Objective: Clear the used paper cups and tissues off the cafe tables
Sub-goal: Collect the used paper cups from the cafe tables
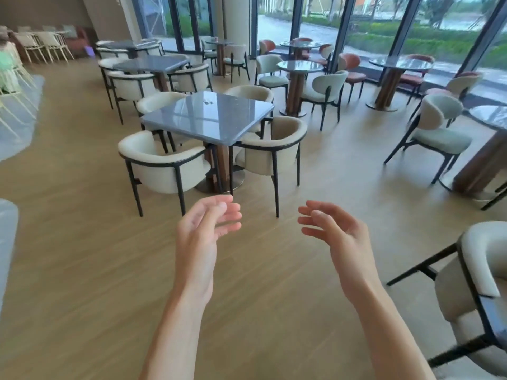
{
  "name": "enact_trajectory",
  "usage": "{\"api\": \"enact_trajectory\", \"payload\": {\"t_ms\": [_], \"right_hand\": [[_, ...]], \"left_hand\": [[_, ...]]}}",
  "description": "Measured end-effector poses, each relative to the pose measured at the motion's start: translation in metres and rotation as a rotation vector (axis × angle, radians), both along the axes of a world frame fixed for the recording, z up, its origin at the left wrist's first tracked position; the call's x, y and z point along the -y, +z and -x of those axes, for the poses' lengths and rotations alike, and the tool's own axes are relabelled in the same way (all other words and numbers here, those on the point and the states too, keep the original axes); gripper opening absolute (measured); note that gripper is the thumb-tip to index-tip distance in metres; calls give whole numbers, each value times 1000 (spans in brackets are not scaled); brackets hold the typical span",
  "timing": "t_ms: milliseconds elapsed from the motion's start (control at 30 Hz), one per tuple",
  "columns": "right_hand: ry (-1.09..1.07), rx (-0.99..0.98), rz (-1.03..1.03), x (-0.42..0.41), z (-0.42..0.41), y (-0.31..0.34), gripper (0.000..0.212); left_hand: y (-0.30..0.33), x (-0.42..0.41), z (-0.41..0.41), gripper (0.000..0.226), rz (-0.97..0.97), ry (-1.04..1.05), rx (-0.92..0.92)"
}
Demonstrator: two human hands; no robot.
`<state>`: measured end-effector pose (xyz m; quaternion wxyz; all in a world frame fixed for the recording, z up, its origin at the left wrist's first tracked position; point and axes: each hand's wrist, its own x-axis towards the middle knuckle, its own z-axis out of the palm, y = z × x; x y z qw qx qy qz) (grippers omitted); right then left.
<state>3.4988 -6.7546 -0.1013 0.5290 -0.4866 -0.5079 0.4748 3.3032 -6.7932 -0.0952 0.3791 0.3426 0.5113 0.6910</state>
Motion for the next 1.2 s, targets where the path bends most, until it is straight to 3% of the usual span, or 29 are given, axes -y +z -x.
{"api": "enact_trajectory", "payload": {"t_ms": [233,433,633,933,1200], "right_hand": [[-46,-145,-63,-171,-51,3,19],[-20,-231,-149,-354,-105,59,21],[-53,-192,-242,-499,-147,105,21],[-199,-139,-294,-722,-195,105,20],[-307,-99,-327,-931,-229,140,21]], "left_hand": [[12,-185,-39,29,-100,-139,0],[59,-373,-103,30,-193,-218,-11],[101,-526,-150,22,-270,-277,-45],[94,-772,-190,30,-315,-360,-54],[137,-1010,-235,26,-374,-487,-32]]}}
